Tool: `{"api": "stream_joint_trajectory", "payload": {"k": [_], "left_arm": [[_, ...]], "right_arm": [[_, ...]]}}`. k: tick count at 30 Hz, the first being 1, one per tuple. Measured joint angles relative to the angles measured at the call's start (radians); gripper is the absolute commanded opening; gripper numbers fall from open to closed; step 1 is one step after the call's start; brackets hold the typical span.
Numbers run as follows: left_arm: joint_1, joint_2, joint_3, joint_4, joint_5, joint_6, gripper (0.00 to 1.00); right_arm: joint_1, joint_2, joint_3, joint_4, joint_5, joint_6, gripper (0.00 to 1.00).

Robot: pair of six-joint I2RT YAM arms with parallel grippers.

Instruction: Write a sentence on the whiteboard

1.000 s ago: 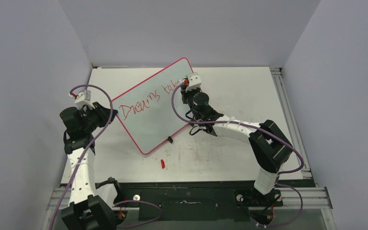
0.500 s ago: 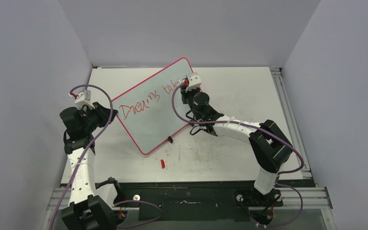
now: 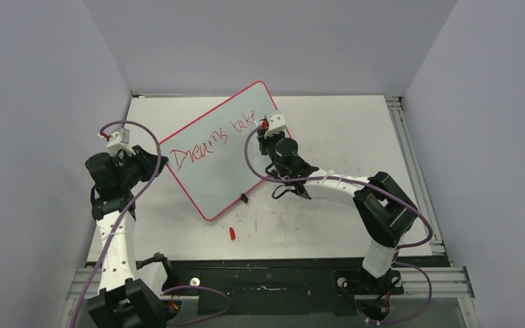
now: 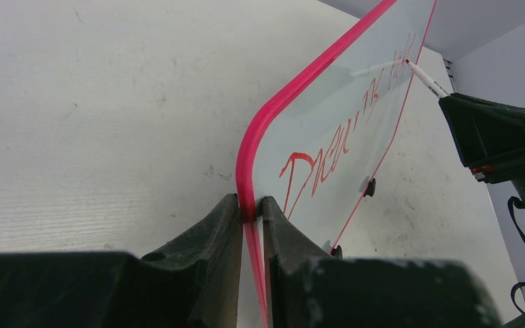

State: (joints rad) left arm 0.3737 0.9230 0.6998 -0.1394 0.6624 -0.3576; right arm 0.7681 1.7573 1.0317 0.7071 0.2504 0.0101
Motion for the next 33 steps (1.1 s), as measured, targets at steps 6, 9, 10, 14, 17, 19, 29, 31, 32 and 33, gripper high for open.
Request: {"api": "stream_joint_trajectory", "payload": {"k": [6, 9, 10, 14, 17, 19, 29, 31, 32, 33], "left_arm": [[0.000, -0.002, 0.000, -0.001, 0.000, 0.000, 0.14], [-0.001, -0.005, 0.000, -0.003, 0.000, 0.000, 0.13], [-0.001, -0.005, 0.000, -0.004, 0.001, 0.000, 0.13], [-0.002, -0.006, 0.000, -0.008, 0.000, 0.000, 0.13], [-0.002, -0.007, 0.000, -0.008, 0.000, 0.000, 0.13], [-0.002, -0.008, 0.000, -0.008, 0.000, 0.000, 0.13], [-0.002, -0.008, 0.000, -0.008, 0.000, 0.000, 0.13], [-0.002, -0.008, 0.000, -0.008, 0.000, 0.000, 0.13], [-0.002, -0.008, 0.000, -0.008, 0.000, 0.000, 0.13], [-0.002, -0.008, 0.000, -0.009, 0.000, 0.000, 0.13]], "right_arm": [[0.006, -0.006, -0.009, 0.002, 0.016, 0.000, 0.05], [0.006, -0.007, -0.009, 0.002, 0.026, 0.000, 0.05], [0.006, -0.007, -0.009, 0.001, 0.030, 0.000, 0.05], [0.006, -0.007, -0.009, 0.000, 0.044, 0.000, 0.05], [0.004, -0.009, -0.009, -0.006, 0.056, 0.000, 0.05], [0.003, -0.009, -0.009, -0.006, 0.059, 0.000, 0.05], [-0.023, -0.009, -0.009, -0.011, 0.067, 0.001, 0.05], [-0.028, -0.009, -0.009, -0.013, 0.067, 0.001, 0.05], [-0.029, -0.009, -0.009, -0.013, 0.067, 0.001, 0.05], [-0.030, -0.009, -0.009, -0.014, 0.067, 0.001, 0.05]]}}
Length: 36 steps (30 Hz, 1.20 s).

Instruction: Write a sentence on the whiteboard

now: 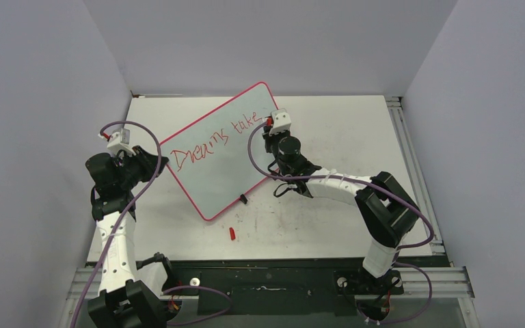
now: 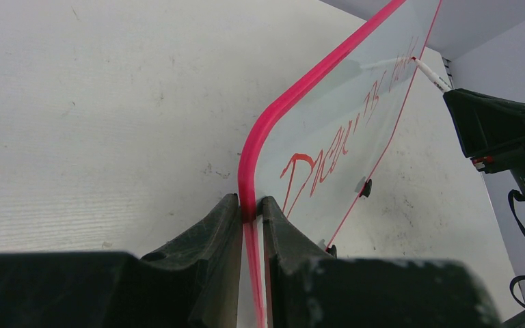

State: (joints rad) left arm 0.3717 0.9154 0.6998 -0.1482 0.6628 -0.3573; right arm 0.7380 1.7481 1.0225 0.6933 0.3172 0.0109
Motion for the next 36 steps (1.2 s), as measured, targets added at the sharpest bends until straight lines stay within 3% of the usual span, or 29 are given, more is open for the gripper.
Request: {"api": "stream_joint_trajectory", "payload": {"k": [13, 29, 33, 36], "left_arm": [[0.000, -0.005, 0.000, -0.003, 0.000, 0.001, 0.13], [-0.003, -0.009, 0.000, -0.005, 0.000, 0.002, 0.13], [-0.003, -0.009, 0.000, -0.005, 0.000, 0.002, 0.13], [-0.003, -0.009, 0.000, -0.005, 0.000, 0.002, 0.13]], "right_arm": [[-0.024, -0.026, 0.000, -0.043, -0.019, 0.000, 0.05], [-0.071, -0.278, -0.045, -0.158, -0.179, 0.009, 0.05], [-0.028, -0.348, -0.096, -0.198, -0.262, 0.034, 0.05], [0.070, -0.390, -0.145, -0.202, -0.311, 0.056, 0.05]]}}
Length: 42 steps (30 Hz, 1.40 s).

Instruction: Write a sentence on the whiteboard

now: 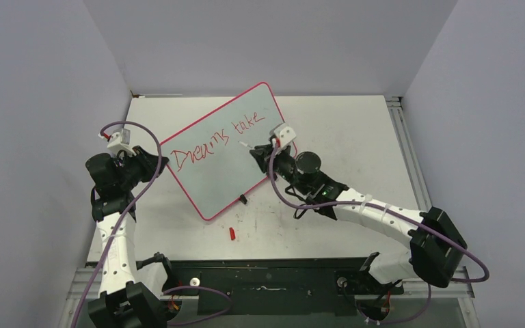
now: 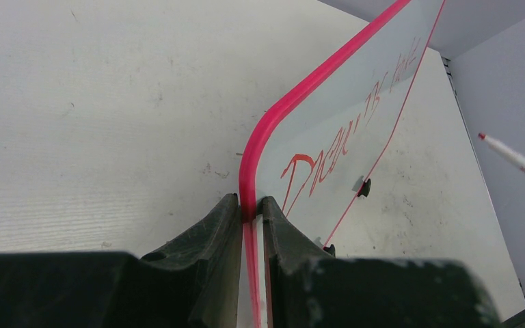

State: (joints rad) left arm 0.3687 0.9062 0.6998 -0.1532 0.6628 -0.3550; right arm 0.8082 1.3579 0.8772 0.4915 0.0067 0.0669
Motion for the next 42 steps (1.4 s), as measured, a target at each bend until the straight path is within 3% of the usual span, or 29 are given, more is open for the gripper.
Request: {"api": "stream_joint_trajectory", "payload": {"k": [6, 15, 42], "left_arm": [[-0.001, -0.001, 0.000, 0.000, 0.000, 0.000, 0.13], [-0.006, -0.007, 0.000, 0.000, 0.000, 0.000, 0.13], [-0.006, -0.008, 0.000, 0.000, 0.000, 0.000, 0.13]], "right_arm": [[0.134, 0.011, -0.065, 0.025, -0.113, 0.088, 0.05], [0.215, 0.211, -0.064, 0.098, -0.117, 0.148, 0.05], [0.223, 0.283, -0.019, 0.204, 0.008, 0.151, 0.05]]}}
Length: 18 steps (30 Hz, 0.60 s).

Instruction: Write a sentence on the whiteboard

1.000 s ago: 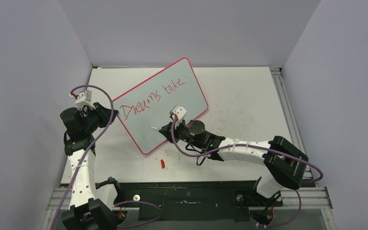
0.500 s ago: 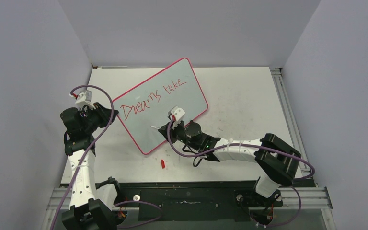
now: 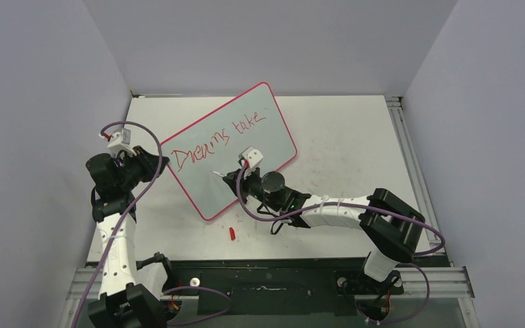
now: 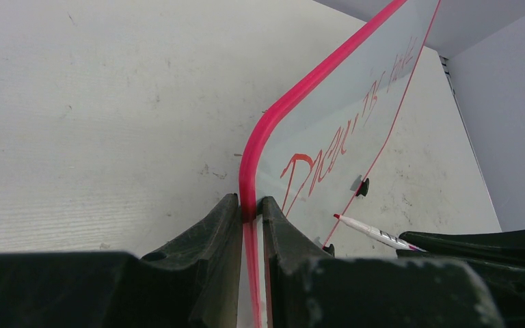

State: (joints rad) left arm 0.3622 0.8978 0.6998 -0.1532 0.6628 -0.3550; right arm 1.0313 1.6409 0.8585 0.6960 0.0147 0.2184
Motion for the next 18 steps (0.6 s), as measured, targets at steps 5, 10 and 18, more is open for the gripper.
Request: {"api": "stream_joint_trajectory", "payload": {"k": [5, 10, 18], "left_arm": [[0.000, 0.000, 0.000, 0.000, 0.000, 0.000, 0.13], [0.000, 0.000, 0.000, 0.000, 0.000, 0.000, 0.13], [0.000, 0.000, 0.000, 0.000, 0.000, 0.000, 0.13]], "right_arm": [[0.000, 0.028, 0.017, 0.005, 0.012, 0.000, 0.05], [0.000, 0.046, 0.022, 0.004, 0.023, 0.000, 0.05], [0.000, 0.060, 0.053, 0.003, 0.026, -0.006, 0.05]]}}
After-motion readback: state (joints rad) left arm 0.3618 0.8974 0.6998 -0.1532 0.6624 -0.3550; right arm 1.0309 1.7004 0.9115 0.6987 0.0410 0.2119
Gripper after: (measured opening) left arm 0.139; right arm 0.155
